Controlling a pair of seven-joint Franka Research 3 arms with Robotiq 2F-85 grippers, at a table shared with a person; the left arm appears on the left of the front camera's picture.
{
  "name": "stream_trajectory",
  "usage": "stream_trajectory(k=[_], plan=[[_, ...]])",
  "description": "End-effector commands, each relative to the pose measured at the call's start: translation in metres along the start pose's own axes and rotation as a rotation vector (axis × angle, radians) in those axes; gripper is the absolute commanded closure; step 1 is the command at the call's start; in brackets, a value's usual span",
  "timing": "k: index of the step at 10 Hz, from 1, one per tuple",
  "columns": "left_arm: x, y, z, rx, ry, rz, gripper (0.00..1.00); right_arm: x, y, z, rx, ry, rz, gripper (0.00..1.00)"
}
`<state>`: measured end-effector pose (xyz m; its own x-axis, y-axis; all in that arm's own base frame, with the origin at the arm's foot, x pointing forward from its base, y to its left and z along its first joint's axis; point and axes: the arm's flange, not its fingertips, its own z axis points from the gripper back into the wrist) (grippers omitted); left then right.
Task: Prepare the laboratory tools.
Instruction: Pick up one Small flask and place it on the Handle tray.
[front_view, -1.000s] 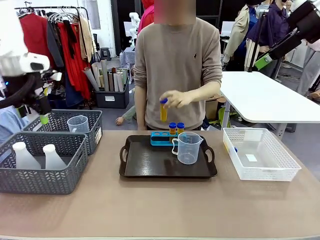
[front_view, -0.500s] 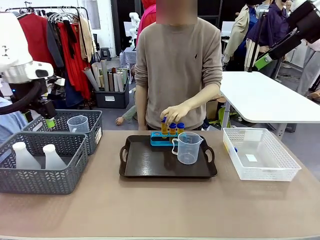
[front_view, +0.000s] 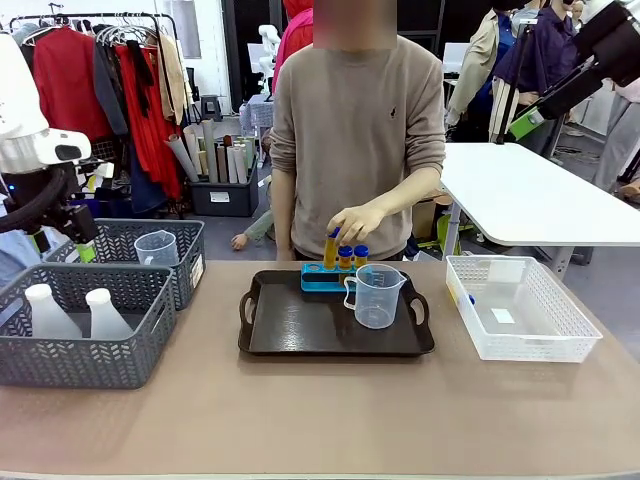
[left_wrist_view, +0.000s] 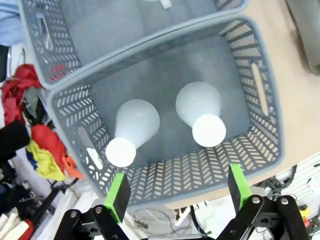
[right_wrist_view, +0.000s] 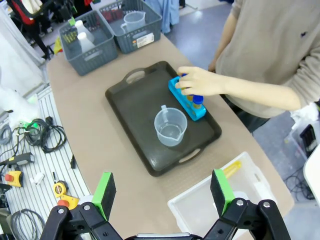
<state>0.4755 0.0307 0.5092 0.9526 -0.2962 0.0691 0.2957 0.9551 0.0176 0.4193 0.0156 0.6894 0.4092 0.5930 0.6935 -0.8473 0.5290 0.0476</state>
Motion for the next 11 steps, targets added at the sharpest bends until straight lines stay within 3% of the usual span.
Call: stream_trajectory(k=[1,4,7,11], plan=[[0.004,0.032,-0.022,-0.038,0.021,0.083,0.00,0.001,0.000,0.001,0.006,-0.007,0.004,0.00],[0.000,0.060,-0.047,-0.017,-0.013,0.202,0.00,0.001,0.000,0.001,0.006,-0.007,0.004,0.00],[-0.007,0.081,-0.066,-0.053,0.026,0.287,0.00,0.001,0.000,0.001,0.006,-0.007,0.004,0.00],[-0.012,0.084,-0.081,-0.052,0.060,0.312,0.00,0.001,0.000,0.001,0.006,-0.007,0.004,0.00]])
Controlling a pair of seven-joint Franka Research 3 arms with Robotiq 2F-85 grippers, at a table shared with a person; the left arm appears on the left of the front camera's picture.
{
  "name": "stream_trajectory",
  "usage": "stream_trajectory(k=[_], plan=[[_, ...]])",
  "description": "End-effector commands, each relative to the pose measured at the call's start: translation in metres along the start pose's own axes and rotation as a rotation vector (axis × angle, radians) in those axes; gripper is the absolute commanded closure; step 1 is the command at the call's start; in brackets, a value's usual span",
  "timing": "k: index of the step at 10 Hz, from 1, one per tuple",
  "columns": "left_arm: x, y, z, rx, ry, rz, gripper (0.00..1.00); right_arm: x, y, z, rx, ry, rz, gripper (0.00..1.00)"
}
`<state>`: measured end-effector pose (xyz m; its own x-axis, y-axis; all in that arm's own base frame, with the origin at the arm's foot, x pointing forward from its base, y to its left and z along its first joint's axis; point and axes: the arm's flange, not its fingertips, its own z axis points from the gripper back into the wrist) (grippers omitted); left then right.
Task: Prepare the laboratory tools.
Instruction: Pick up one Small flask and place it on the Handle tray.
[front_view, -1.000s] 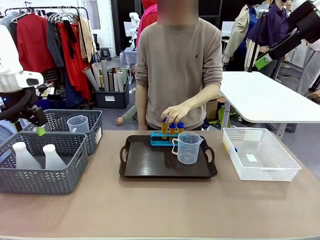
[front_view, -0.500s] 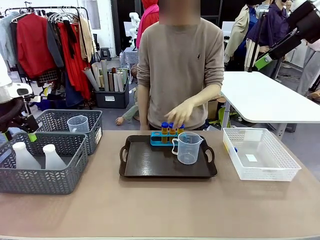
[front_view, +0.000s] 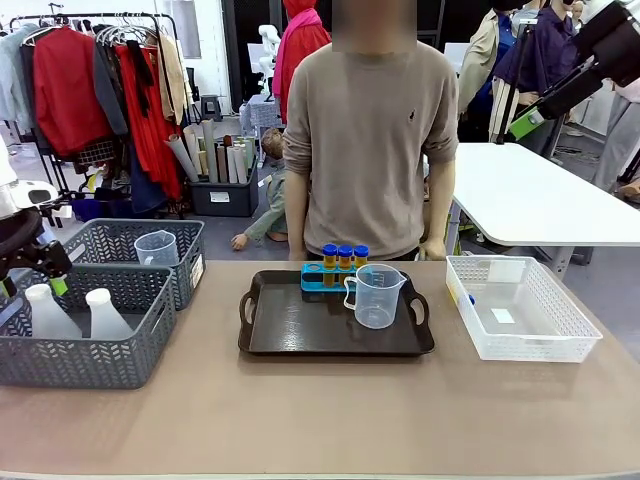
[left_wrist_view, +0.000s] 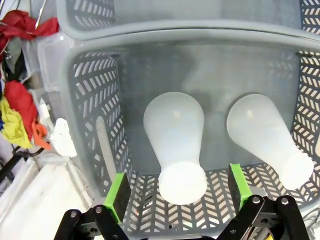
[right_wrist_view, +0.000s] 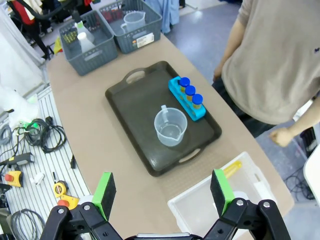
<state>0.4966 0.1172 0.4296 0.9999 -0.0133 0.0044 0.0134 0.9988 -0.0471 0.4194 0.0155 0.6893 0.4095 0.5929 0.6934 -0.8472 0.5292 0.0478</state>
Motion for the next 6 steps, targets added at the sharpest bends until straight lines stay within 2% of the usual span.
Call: stream_trajectory(k=[1,4,5,6], plan=[[-0.0031,-0.0038,-0.0010,0.007,0.000,0.020,0.00,0.0011,0.0004,0.0007,0.006,-0.007,0.005,0.00],[-0.0057,-0.0090,-0.0067,0.020,0.012,0.014,0.00,0.0011,0.0004,0.0007,0.006,-0.007,0.005,0.00],[-0.0066,-0.0096,-0.0077,0.033,0.017,0.015,0.05,0.0011,0.0004,0.0007,0.006,-0.007,0.005,0.00],[-0.0068,-0.0103,-0.0082,0.037,0.021,0.021,0.25,0.0011,0.0004,0.0007,0.006,-0.007,0.005,0.00]])
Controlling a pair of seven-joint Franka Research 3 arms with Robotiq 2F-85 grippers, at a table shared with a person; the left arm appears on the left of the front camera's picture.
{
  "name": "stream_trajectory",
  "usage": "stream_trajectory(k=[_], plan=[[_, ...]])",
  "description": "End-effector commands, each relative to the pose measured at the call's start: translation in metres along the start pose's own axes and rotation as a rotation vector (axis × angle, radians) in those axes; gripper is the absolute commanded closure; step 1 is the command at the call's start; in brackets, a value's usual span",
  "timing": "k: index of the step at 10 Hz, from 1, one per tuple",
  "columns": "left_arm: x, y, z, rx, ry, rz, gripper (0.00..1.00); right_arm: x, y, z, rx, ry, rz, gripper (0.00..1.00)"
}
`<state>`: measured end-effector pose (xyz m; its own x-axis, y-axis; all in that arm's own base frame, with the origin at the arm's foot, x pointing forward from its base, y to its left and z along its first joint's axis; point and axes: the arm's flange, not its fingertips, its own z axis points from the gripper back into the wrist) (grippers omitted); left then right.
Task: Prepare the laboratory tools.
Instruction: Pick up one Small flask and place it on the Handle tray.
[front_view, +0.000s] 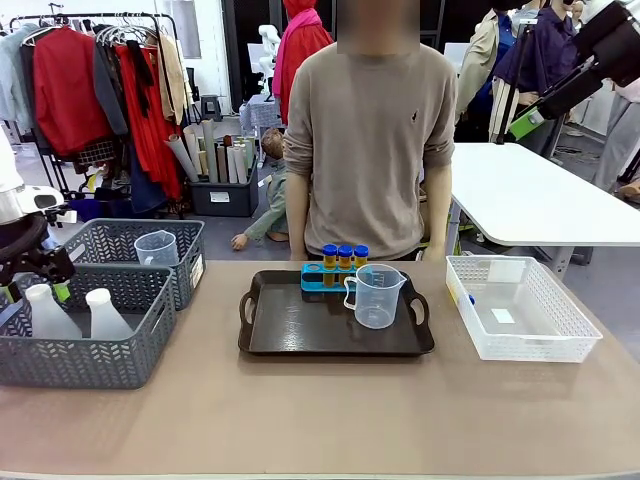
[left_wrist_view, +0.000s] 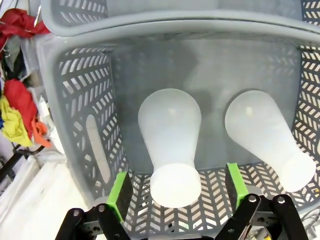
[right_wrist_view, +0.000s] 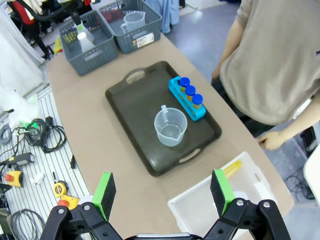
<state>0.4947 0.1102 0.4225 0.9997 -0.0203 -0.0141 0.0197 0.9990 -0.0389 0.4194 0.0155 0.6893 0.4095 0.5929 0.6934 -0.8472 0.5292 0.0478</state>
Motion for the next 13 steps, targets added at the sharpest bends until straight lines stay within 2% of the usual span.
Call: stream_trajectory(k=[1,4,9,11,13], plan=[[-0.005,-0.004,-0.001,0.031,0.003,0.028,0.44,0.001,0.000,0.001,0.006,-0.007,0.005,0.00],[-0.006,-0.003,0.000,0.036,-0.002,0.031,1.00,0.001,0.000,0.001,0.006,-0.007,0.005,0.00],[-0.006,-0.004,0.002,0.042,-0.008,0.028,1.00,0.001,0.000,0.001,0.006,-0.007,0.005,0.00],[-0.009,-0.011,0.035,0.048,-0.039,-0.011,1.00,0.001,0.000,0.001,0.006,-0.007,0.005,0.00],[-0.006,-0.019,0.087,0.025,-0.031,-0.086,1.00,0.001,0.000,0.001,0.006,-0.007,0.005,0.00]])
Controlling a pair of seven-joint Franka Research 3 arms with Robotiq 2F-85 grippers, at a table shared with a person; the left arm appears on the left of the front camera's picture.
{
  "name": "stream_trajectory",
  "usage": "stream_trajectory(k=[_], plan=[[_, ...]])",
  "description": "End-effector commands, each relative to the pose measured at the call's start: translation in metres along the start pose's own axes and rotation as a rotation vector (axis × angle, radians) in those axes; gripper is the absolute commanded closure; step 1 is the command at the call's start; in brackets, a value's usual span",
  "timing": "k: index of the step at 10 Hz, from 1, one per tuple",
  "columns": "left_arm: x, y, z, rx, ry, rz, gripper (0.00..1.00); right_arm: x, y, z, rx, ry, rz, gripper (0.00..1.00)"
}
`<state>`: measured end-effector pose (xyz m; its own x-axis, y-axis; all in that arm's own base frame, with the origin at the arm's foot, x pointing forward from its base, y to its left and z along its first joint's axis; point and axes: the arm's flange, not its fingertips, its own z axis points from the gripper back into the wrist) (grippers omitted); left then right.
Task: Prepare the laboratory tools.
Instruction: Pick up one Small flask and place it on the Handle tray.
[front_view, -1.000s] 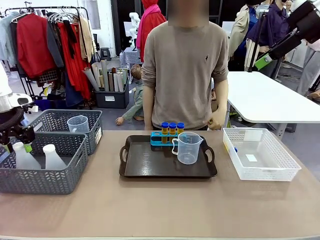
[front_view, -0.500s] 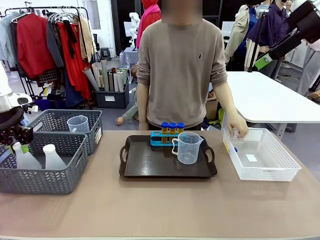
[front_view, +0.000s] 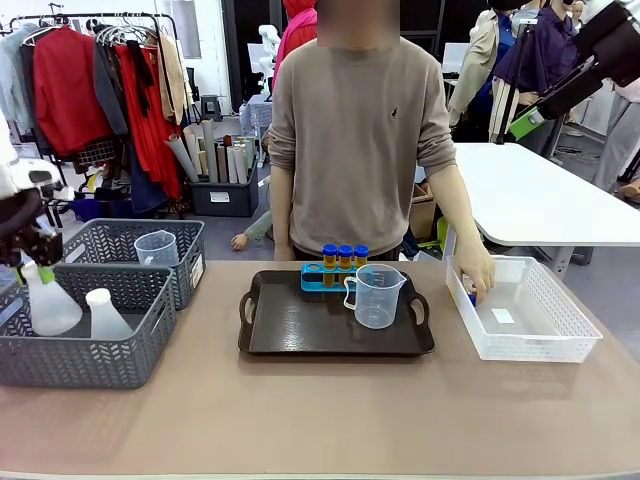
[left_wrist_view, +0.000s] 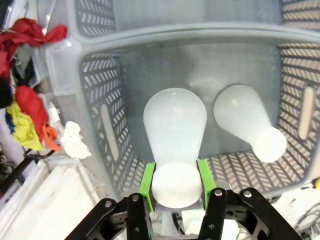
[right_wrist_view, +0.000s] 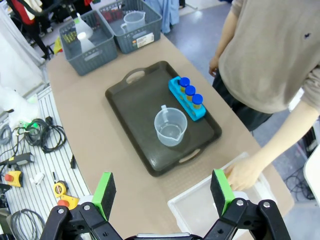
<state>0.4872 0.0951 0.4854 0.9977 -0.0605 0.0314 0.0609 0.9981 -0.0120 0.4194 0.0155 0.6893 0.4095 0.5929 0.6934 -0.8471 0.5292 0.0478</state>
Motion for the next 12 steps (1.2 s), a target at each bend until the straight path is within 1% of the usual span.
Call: stream_trajectory(k=[1,2,5,6,8,10,11,12], plan=[[0.005,-0.003,0.057,0.021,-0.005,-0.078,1.00,0.001,0.000,0.001,0.006,-0.008,0.005,0.00],[0.004,-0.010,0.095,0.031,-0.013,-0.109,1.00,0.001,0.000,0.001,0.006,-0.008,0.005,0.00],[-0.005,-0.035,0.191,0.107,-0.117,-0.172,1.00,0.001,0.000,0.001,0.006,-0.008,0.005,0.00],[-0.011,-0.046,0.223,0.127,-0.145,-0.211,1.00,0.001,0.000,0.001,0.006,-0.008,0.005,0.00],[-0.022,-0.061,0.274,0.152,-0.178,-0.250,1.00,0.001,0.000,0.001,0.006,-0.008,0.005,0.00],[-0.041,-0.073,0.312,0.178,-0.211,-0.297,1.00,0.001,0.000,0.001,0.006,-0.008,0.005,0.00],[-0.048,-0.075,0.320,0.179,-0.229,-0.305,1.00,0.001,0.000,0.001,0.006,-0.008,0.005,0.00],[-0.039,-0.077,0.301,0.147,-0.213,-0.269,1.00,0.001,0.000,0.001,0.006,-0.008,0.005,0.00]])
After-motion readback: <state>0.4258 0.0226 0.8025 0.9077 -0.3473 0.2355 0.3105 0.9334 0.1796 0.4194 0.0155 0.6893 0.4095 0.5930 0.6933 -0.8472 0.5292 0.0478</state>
